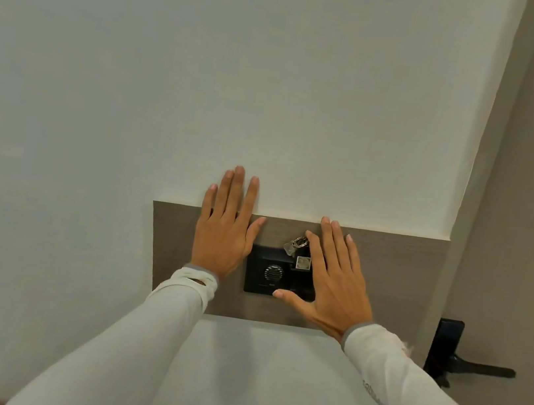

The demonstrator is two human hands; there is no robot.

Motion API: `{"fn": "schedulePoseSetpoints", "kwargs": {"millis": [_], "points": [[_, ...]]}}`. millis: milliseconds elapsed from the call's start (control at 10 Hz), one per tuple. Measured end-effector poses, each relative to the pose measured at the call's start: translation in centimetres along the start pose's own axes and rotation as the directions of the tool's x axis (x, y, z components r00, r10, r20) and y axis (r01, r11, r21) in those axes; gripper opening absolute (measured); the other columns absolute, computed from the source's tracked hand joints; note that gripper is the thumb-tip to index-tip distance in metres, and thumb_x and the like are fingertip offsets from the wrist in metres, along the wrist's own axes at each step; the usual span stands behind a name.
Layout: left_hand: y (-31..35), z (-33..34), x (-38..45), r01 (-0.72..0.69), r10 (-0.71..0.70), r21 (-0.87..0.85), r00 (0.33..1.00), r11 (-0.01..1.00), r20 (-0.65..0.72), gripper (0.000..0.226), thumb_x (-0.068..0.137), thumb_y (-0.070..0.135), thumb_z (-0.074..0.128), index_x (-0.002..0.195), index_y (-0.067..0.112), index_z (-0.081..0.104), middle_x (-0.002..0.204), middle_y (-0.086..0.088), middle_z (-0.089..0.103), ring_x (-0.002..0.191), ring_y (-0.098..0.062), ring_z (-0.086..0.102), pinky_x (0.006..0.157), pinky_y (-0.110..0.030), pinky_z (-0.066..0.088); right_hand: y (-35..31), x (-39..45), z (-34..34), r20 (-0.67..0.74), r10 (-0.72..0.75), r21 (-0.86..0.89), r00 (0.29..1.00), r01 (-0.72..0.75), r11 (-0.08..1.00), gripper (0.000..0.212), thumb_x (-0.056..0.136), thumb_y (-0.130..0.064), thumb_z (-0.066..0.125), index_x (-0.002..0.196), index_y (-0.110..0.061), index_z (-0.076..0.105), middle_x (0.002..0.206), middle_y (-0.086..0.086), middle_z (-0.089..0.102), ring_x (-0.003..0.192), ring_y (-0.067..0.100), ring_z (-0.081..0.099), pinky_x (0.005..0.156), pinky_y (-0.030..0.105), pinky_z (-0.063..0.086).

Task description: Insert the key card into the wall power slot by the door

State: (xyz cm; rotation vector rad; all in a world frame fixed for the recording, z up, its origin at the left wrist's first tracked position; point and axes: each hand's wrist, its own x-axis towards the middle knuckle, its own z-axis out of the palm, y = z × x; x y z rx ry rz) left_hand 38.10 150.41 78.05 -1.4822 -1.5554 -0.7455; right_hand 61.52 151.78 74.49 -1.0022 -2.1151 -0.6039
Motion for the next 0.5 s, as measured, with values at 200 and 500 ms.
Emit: {"fn": "schedulePoseSetpoints", "kwargs": {"millis": [200, 500], "points": [[0.2, -0.4, 0.0, -0.007, 0.007, 0.012, 1.000, 1.000, 0.018, 0.072, 0.110, 0.054, 0.003, 0.167, 0.011, 0.011, 0.175, -0.022, 0.011, 0.163, -0.037, 0.009, 0.131, -0.057, 0.023, 0.0, 0.0, -0.3, -0.005, -0.007, -0.018, 1.000, 0.007, 1.000, 0.110, 0.076, -0.089, 0.036, 0.155, -0.014, 0.023, 0.167, 0.014, 0.006, 0.156, 0.028, 0.000, 0.124, 0.055, 0.020], [0.6, -3.3, -2.5, -0.014, 0.014, -0.004, 1.000, 1.000, 0.020, 0.071, 0.110, 0.052, 0.025, 0.166, 0.010, 0.019, 0.174, -0.022, 0.019, 0.162, -0.035, 0.019, 0.128, -0.058, 0.029, 0.1, 0.1, -3.0, 0.145, -0.009, -0.094, 0.989, 0.022, 0.995, 0.108, 0.076, -0.091, 0.025, 0.157, -0.022, 0.010, 0.167, 0.014, 0.007, 0.156, 0.029, 0.005, 0.122, 0.061, 0.018]]}}
